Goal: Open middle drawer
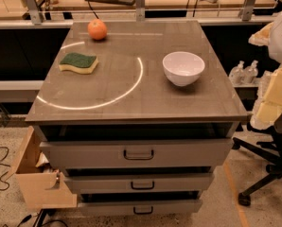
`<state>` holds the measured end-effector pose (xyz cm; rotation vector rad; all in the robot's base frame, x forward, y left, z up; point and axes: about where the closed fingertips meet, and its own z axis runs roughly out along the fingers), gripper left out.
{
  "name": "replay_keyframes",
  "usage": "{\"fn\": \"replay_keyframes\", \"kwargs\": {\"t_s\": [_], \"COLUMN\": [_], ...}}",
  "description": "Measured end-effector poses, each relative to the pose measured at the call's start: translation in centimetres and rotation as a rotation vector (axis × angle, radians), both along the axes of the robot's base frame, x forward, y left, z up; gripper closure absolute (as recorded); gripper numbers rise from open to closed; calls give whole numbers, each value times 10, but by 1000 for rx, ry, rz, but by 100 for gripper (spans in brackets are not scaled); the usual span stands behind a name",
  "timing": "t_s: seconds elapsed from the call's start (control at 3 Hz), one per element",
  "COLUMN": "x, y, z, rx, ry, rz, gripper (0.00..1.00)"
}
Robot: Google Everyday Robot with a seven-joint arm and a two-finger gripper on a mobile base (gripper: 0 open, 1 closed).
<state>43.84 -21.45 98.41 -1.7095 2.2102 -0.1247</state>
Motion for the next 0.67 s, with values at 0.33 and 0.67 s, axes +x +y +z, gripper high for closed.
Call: {"fn": "replay_keyframes", "kwargs": {"t_s": [0.33, 0.67], "x": [0, 0], "y": [1, 5], "z": [0, -12], "rx": [2, 12], "ry": [-9, -28], "rz": [-3, -19], "gripper": [0, 0]}}
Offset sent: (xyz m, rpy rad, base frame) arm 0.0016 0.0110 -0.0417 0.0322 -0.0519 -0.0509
